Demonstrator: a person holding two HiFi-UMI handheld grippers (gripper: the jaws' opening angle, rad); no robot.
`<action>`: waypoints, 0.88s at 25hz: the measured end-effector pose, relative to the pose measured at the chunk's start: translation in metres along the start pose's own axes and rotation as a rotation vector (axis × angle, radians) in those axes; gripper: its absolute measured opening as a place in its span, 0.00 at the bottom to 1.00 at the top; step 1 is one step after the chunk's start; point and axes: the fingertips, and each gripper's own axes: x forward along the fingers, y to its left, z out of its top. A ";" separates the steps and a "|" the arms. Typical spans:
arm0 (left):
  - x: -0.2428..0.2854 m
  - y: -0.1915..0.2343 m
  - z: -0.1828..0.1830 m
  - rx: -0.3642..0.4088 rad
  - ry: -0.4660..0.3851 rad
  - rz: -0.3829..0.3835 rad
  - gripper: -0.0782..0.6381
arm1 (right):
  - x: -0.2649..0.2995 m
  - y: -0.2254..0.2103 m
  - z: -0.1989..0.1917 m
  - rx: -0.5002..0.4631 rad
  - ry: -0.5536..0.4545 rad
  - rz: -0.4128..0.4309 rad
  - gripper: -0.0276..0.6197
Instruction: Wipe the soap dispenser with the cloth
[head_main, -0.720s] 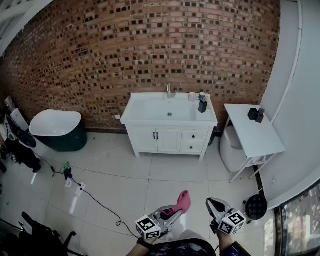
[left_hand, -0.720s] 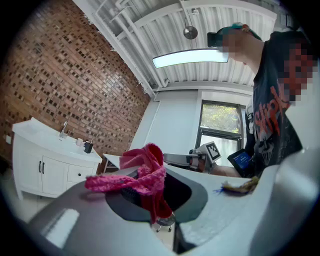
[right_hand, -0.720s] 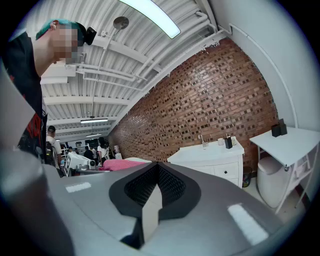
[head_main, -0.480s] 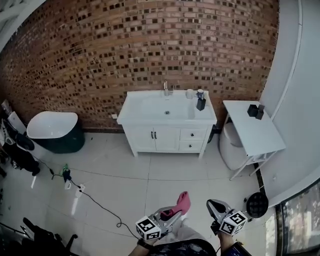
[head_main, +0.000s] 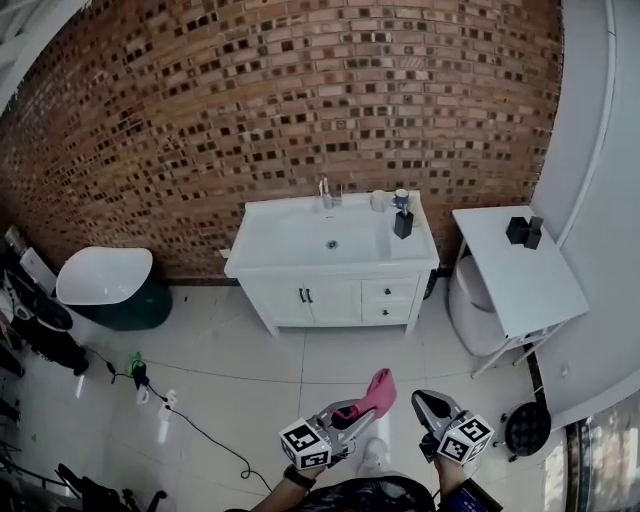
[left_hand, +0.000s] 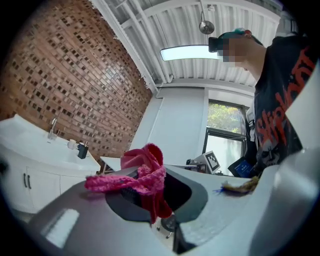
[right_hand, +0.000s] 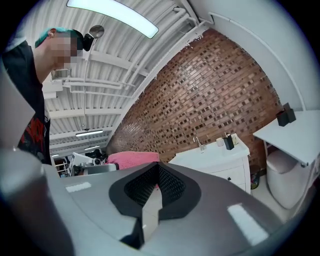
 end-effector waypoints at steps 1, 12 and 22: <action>0.012 0.011 0.007 0.022 0.011 -0.002 0.16 | 0.006 -0.012 0.007 0.007 -0.006 0.004 0.05; 0.072 0.127 0.051 0.063 0.031 0.056 0.16 | 0.069 -0.111 0.060 0.010 -0.023 -0.005 0.05; 0.082 0.257 0.080 0.034 -0.012 0.046 0.16 | 0.171 -0.176 0.095 -0.073 0.013 -0.063 0.05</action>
